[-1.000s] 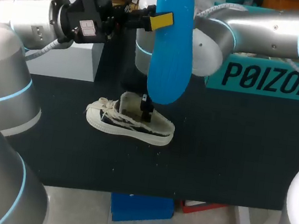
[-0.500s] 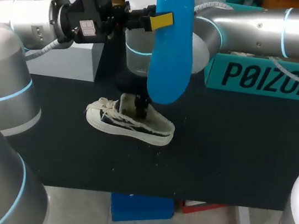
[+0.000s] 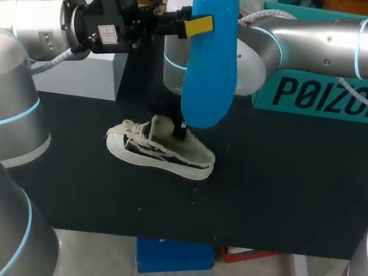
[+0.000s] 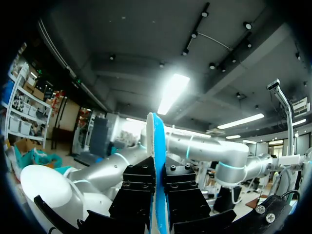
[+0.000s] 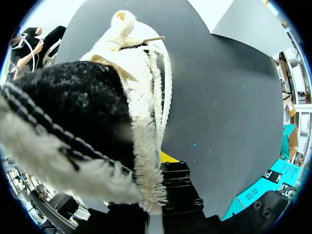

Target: Take the shoe out of the shoebox, open the shoe tongue, remove and reinsert the insole, then place the shoe into the shoebox

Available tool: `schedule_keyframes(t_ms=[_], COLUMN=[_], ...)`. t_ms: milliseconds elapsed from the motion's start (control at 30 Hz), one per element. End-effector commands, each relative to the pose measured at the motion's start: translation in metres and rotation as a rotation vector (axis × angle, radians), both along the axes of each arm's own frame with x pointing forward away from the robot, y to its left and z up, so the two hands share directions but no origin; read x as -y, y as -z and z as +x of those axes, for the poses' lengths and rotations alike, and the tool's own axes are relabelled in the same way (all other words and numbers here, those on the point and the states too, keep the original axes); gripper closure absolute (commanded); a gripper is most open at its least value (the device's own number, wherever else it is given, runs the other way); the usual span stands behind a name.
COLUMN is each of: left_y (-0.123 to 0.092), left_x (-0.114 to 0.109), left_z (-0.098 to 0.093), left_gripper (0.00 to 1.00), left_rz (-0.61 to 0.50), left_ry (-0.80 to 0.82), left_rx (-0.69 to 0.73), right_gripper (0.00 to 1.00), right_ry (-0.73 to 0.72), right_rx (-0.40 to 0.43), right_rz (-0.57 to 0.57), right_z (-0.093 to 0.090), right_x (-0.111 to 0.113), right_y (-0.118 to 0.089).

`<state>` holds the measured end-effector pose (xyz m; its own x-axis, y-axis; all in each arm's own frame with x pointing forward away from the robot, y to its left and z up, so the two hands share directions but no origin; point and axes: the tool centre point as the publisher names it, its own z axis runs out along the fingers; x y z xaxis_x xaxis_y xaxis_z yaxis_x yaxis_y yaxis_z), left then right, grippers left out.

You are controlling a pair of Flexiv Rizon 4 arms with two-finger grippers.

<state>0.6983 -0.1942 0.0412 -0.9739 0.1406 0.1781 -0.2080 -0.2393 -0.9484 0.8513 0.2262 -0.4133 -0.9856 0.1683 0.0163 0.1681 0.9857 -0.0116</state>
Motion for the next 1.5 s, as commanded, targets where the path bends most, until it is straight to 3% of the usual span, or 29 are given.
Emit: schedule_keyframes(t_ms=[33,167,433,500,600,700,833,967,1267,1500], left_y=[0.001,0.001,0.001,0.001,0.001,0.001,0.001,0.001,0.001,0.001], left_x=[0.001,0.001,0.001,0.001,0.001,0.001,0.001,0.001,0.001,0.001], left_z=[-0.001,-0.001,-0.001,-0.001,-0.001,-0.001,-0.001,-0.001,-0.001,-0.001], left_gripper=[1.0,1.0,1.0,1.0,1.0,1.0,1.0,1.0,1.0,1.0], left_rz=[0.0,0.0,0.0,0.0,0.0,0.0,0.0,0.0,0.0,0.0], left_ry=[-0.003,-0.003,-0.003,-0.003,-0.003,-0.003,-0.003,-0.003,-0.003,-0.003], left_rx=[0.001,0.001,0.001,0.001,0.001,0.001,0.001,0.001,0.001,0.001], right_gripper=[1.0,1.0,1.0,1.0,1.0,1.0,1.0,1.0,1.0,1.0], right_ry=[0.0,0.0,0.205,0.31,0.452,0.64,0.912,1.112,1.443,1.566], right_rx=[0.0,0.0,0.099,0.103,0.144,0.185,0.179,0.155,0.101,0.077], right_rz=[0.0,0.0,0.078,0.093,0.028,-0.068,-0.205,-0.289,-0.329,-0.325], right_z=[-0.001,-0.001,0.02,0.028,0.037,0.045,0.054,0.053,0.043,0.031], right_x=[0.001,0.001,0.028,0.035,0.042,0.046,0.05,0.049,0.046,0.045], right_y=[-0.001,-0.001,-0.082,-0.098,-0.109,-0.114,-0.11,-0.107,-0.107,-0.107])
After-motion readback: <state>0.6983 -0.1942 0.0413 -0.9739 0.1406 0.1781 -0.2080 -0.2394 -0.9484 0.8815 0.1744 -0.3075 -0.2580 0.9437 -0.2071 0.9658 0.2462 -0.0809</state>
